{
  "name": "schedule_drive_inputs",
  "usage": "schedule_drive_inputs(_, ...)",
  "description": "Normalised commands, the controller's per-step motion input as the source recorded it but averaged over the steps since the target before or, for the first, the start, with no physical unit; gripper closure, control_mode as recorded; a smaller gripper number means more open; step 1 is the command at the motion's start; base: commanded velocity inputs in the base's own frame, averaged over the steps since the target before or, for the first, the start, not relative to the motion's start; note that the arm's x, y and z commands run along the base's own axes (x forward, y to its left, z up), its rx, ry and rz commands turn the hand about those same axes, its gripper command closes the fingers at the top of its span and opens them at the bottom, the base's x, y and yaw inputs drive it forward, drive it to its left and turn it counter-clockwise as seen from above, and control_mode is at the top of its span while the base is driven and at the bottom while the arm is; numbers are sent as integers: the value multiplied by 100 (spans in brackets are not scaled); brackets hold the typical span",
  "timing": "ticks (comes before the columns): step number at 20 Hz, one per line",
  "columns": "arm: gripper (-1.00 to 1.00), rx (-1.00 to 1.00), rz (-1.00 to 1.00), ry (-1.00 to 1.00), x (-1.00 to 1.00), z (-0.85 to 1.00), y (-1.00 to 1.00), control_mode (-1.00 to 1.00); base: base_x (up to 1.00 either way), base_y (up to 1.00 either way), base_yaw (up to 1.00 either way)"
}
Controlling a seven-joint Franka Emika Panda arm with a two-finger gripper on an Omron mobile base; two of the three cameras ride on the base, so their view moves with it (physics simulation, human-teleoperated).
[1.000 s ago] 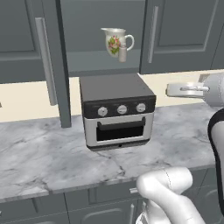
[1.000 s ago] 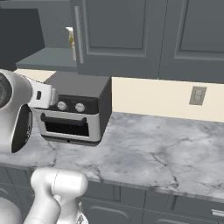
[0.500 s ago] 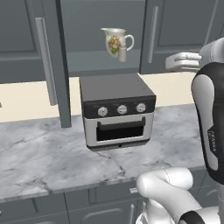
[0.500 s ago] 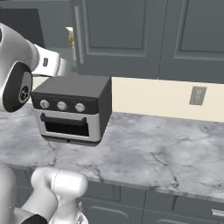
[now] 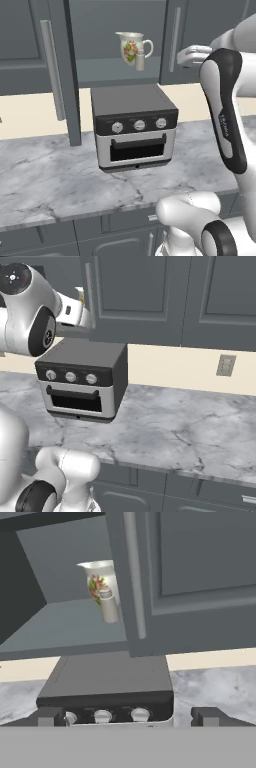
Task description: The dining table condiment station is running low on shaker. Refill the condiment station by opening the cabinet and taking the shaker from the cabinet and placing it on the dining table.
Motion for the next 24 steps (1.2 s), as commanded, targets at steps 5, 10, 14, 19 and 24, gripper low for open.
schedule_drive_inputs(5, -100, 0, 0, -12, 89, -11, -7, -100, 0, 0, 0)
schedule_drive_inputs(10, -100, 0, -2, -4, 100, 0, -10, -100, 0, 0, 0)
schedule_drive_inputs(14, -100, 0, -6, 0, 100, 1, -1, -100, 0, 0, 0)
schedule_drive_inputs(19, -100, 0, -2, 0, 98, 0, 0, -100, 0, 0, 0)
schedule_drive_inputs(24, -100, -1, 0, 0, 90, -1, 0, -100, 0, 0, 0)
